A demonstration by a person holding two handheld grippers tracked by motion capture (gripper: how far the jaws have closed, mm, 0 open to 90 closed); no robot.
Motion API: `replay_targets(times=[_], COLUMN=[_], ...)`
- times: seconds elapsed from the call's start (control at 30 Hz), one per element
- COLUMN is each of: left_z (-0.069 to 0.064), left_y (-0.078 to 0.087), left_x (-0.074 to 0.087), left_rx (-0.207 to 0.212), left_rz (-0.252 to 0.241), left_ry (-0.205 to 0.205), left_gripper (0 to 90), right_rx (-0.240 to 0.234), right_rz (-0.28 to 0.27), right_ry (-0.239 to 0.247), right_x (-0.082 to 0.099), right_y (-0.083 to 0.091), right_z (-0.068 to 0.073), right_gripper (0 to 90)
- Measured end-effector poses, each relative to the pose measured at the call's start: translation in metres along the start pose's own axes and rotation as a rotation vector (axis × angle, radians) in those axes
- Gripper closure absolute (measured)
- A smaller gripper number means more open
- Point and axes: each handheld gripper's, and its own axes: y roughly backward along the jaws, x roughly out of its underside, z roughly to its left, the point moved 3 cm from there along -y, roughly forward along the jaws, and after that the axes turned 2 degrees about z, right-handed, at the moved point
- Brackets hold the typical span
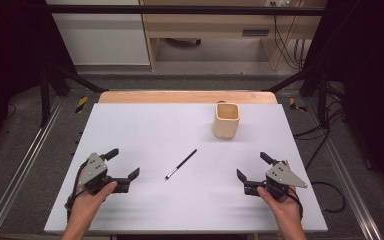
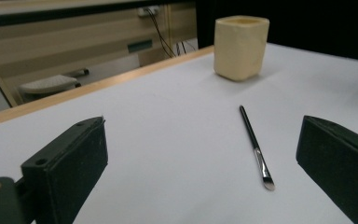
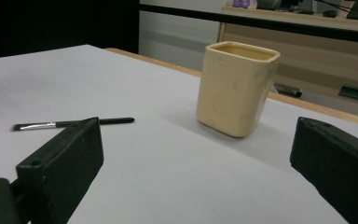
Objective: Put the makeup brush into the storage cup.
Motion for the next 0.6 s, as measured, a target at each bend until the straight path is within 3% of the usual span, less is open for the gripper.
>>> replay_targets(times=[0.07,0.17,0.27,0.37,0.6], left_z=[-0.009,-0.016,-0.019,-0.025,-0.033], left_y=[-0.013,-0.024,-0.029,-0.036,-0.046], left_x=[-0.006,-0.013,-0.017,-0.026,-0.033], left_rx=[0.048,0.059,0.071,0.085,0.103], left_rz=[0.027,0.07,0.082,0.12,0.152], left_ry=[0.007,-0.033,-0.041,-0.086,-0.11], left_gripper=[1.9,1.9,1.9,1.9,1.9], right_rx=[-0.008,0.004,0.006,0.008,0.014], right_rz=[-0.012,-0.018,-0.029,-0.037,-0.037], right_ry=[0.015,0.016,0.006,-0.007,-0.007], right_x=[-0.003,-0.004,-0.005,-0.005,-0.005], right_y=[0.002,0.005,0.007,0.008,0.01], right_z=[0.004,0.005,0.004,0.002,0.002], right_gripper=[3.1,3.0,3.0,3.0,3.0])
